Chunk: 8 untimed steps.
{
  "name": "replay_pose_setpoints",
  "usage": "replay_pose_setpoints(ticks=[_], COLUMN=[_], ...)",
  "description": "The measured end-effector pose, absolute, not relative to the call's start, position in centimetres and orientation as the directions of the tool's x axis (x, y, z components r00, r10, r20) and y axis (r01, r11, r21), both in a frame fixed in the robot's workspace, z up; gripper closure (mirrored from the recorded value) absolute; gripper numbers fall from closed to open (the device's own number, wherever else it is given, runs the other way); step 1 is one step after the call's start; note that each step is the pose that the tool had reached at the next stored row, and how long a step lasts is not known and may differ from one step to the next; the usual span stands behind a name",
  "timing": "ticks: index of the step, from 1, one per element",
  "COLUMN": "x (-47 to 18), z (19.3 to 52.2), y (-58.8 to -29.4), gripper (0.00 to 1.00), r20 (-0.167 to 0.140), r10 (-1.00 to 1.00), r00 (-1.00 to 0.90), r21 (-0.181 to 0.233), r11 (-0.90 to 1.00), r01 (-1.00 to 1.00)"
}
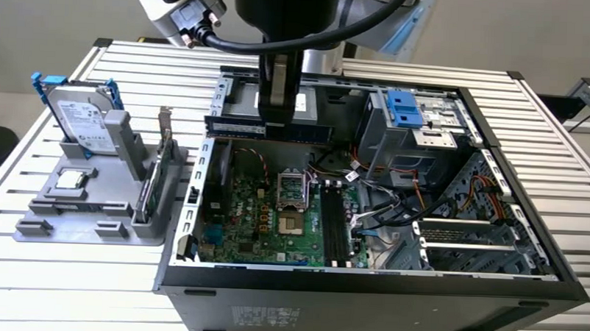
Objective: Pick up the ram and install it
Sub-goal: 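Pick up the ram and move it above insertion slot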
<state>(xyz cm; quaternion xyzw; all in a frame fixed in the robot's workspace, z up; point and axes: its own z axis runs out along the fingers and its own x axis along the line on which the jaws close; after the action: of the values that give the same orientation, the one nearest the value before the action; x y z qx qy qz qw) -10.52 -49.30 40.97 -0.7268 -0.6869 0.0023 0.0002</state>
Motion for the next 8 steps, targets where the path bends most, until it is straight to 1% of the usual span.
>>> replay_pose_setpoints(ticks=[8], x=[-9.46], z=[40.97], y=[-49.30], gripper=[1.00], r20=[-0.003], r10=[0.998], r00=[0.056], r21=[-0.003], r11=[-0.056], r01=[0.998])
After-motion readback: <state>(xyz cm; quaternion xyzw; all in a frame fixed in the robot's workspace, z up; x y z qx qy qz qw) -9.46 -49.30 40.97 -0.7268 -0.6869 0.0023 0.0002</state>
